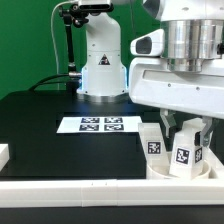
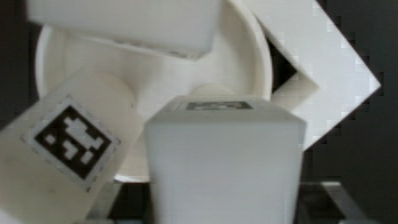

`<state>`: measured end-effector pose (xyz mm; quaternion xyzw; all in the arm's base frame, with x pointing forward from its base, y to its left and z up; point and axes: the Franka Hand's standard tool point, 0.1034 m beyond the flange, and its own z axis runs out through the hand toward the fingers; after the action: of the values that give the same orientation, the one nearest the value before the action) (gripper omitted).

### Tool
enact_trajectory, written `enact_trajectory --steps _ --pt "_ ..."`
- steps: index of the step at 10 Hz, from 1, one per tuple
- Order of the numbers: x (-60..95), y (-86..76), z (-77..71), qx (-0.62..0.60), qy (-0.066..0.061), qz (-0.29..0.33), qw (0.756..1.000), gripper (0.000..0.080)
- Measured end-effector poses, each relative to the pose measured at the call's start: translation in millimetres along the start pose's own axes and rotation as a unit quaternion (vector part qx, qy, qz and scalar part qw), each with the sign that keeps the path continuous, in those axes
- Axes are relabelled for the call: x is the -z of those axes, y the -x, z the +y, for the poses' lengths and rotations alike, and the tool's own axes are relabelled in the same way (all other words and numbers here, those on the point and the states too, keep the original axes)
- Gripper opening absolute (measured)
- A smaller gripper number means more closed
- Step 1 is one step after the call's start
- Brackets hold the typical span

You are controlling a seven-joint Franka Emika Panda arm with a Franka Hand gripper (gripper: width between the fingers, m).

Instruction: Assemble stool

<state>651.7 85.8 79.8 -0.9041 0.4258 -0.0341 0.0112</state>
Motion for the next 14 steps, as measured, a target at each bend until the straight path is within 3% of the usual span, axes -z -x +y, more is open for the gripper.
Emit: enact_trajectory --steps 4,8,14 --pt "-0.6 1.6 -2.2 -0.189 -0.018 -0.013 0.982 0.034" --pt "-0.6 3.5 -4.5 -0.33 -0.02 -0.016 0.944 0.034" --pt "0.7 1.4 -5.4 -0.514 -0.022 -0.034 0.857 0.034"
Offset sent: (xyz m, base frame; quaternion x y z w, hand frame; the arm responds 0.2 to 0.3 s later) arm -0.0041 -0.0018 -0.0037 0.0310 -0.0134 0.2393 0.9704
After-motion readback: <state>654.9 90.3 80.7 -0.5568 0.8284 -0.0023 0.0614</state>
